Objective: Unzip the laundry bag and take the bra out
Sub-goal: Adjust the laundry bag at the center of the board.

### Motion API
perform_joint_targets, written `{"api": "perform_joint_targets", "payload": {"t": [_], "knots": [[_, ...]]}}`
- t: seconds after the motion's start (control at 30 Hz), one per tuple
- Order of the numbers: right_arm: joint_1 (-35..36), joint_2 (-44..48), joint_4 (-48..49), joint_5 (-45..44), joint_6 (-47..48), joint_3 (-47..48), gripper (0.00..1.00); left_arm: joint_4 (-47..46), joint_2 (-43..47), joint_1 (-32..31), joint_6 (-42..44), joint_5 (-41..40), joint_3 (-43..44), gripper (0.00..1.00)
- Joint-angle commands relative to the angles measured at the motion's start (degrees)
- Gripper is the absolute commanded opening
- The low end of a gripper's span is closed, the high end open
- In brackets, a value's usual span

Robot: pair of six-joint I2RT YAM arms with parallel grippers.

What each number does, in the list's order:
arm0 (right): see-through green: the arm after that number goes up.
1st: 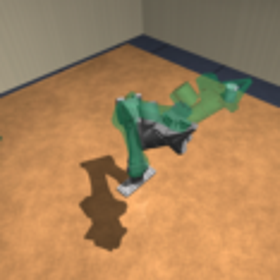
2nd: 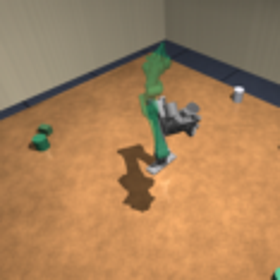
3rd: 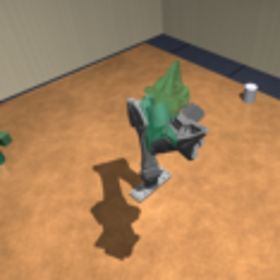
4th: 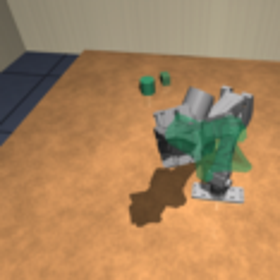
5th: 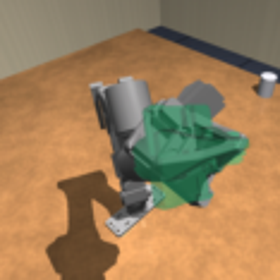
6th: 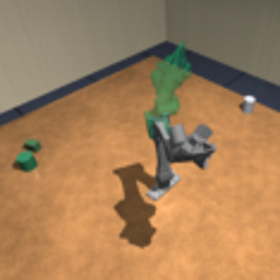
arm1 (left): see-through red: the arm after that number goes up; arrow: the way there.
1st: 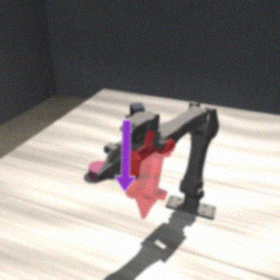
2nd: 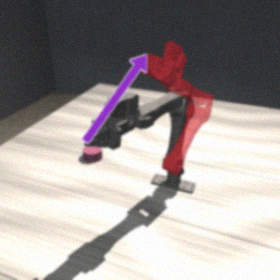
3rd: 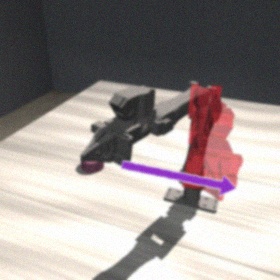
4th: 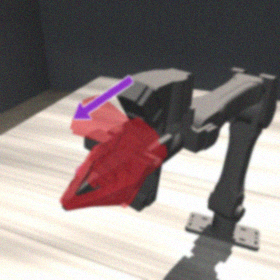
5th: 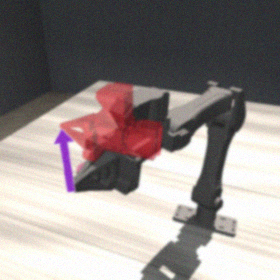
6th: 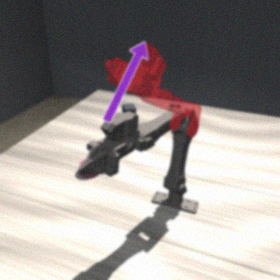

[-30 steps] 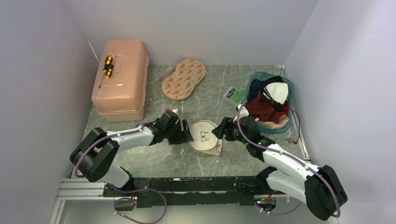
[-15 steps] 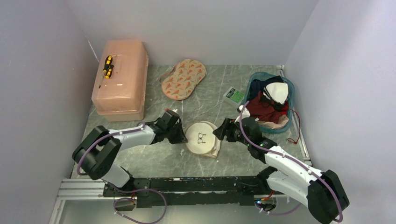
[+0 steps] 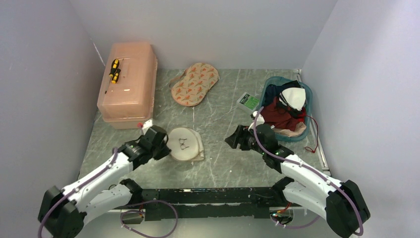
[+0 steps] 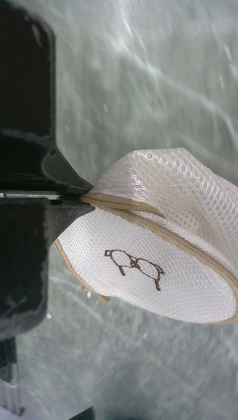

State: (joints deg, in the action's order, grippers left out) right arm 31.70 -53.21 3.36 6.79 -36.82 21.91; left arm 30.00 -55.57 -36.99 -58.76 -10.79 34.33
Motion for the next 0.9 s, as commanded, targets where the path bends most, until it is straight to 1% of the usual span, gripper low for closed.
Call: {"api": "perform_joint_targets", "payload": {"t": [0.0, 0.13, 0.2, 0.27, 0.33, 0.43, 0.57, 0.6, 0.63, 0.7, 0.73, 0.77, 0.8, 0.83, 0.87], "knots": [[-0.14, -1.19, 4.00, 2.36, 0.82, 2.11, 0.71, 21.33, 9.21, 1.36, -11.85, -11.27, -2.24, 0.03], [-0.13, -2.48, 5.83, 3.69, 0.62, 1.59, 0.71, 30.84, 20.17, 1.93, -21.44, -17.34, -3.64, 0.03], [-0.15, -3.23, 6.51, 4.58, 0.44, 1.48, 0.71, 34.40, 22.92, 2.03, -24.61, -19.80, -4.31, 0.03], [-0.15, -3.72, 7.19, 5.33, 0.21, 1.36, 0.71, 35.02, 23.92, 2.10, -26.88, -21.00, -4.76, 0.03], [-0.15, -4.20, 7.93, 6.10, -0.03, 1.17, 0.71, 34.66, 22.93, 2.23, -28.84, -22.26, -5.33, 0.03], [-0.10, -4.97, 8.80, 6.87, -0.32, 0.96, 0.71, 30.06, 17.88, 3.13, -27.64, -23.30, -5.86, 0.03], [-0.04, -4.57, 8.65, 6.90, -0.30, 0.85, 0.70, 23.80, 10.23, 6.90, -25.95, -19.34, -7.53, 0.03], [-0.04, -4.23, 8.21, 6.69, -0.17, 0.85, 0.70, 23.43, 9.56, 7.56, -26.15, -18.57, -7.88, 0.07], [-0.06, -3.89, 7.86, 6.62, 0.07, 0.93, 0.70, 23.53, 9.67, 7.83, -26.29, -18.20, -8.06, 0.14], [-0.06, -3.52, 7.05, 6.49, 0.60, 1.30, 0.71, 24.79, 11.70, 7.90, -26.17, -17.94, -7.61, 0.31], [-0.04, -3.40, 6.83, 6.49, 0.80, 1.64, 0.71, 25.84, 13.45, 7.90, -25.80, -17.75, -6.89, 0.42], [-0.06, -3.32, 6.76, 6.50, 0.91, 1.76, 0.71, 27.12, 15.29, 7.90, -25.30, -17.59, -6.00, 0.52], [-0.05, -3.30, 6.75, 6.53, 0.91, 1.88, 0.71, 28.55, 16.97, 7.90, -24.23, -17.12, -4.13, 0.60], [-0.06, -3.39, 6.64, 6.69, 0.90, 2.09, 0.71, 29.93, 19.03, 7.90, -23.07, -16.42, -2.24, 0.65], [-0.04, -3.39, 6.58, 6.80, 0.90, 2.24, 0.71, 30.97, 20.31, 7.90, -21.80, -15.42, -0.26, 0.69]]}}
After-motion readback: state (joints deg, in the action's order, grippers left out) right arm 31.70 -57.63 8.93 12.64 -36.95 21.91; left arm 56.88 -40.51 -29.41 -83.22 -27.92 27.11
